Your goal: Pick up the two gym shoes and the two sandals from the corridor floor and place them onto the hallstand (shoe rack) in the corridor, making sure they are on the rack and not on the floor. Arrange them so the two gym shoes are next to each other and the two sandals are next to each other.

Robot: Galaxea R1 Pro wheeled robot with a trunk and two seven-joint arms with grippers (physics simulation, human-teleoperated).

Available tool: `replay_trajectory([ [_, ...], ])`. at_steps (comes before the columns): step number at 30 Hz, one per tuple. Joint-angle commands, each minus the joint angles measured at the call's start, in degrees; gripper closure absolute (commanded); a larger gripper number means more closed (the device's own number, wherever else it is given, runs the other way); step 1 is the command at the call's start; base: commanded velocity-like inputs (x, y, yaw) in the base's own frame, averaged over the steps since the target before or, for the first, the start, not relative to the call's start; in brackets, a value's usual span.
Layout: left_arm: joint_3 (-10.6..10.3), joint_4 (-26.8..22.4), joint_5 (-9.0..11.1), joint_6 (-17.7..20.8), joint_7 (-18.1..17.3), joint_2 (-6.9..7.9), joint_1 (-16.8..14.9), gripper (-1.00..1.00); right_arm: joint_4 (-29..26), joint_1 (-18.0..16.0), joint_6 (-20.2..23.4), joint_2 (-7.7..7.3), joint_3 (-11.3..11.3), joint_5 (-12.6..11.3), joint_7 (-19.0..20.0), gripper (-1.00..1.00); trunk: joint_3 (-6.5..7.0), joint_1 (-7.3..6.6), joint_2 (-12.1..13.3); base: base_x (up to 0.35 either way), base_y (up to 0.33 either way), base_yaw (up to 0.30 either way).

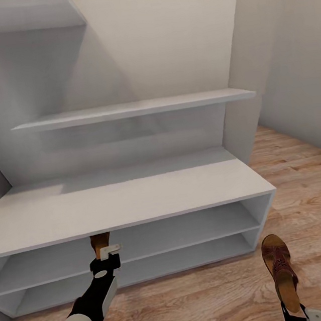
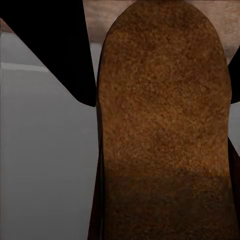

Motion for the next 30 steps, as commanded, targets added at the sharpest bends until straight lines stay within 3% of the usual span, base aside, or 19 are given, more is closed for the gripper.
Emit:
replay_trajectory([
  [1,0.15,-0.08,-0.10,0.23,0.06,-0.02,-0.01,1.00,0.01,-0.04,-0.17,0.03,-0.48,0.01,0.61,1.00,-0.05,0.01,-0.02,0.156,0.028,0.000],
  [16,0.15,-0.08,0.77,0.14,0.13,0.35,-0.01,1.00,0.00,-0.07,-0.18,-0.05,-0.48,0.01,0.58,1.00,-0.05,0.01,-0.02,0.109,0.028,0.000],
  [30,0.15,-0.08,0.78,0.06,-0.11,0.43,0.07,1.00,0.00,-0.06,-0.18,-0.05,-0.48,0.01,0.61,1.00,-0.05,0.01,-0.02,0.009,0.002,0.000],
])
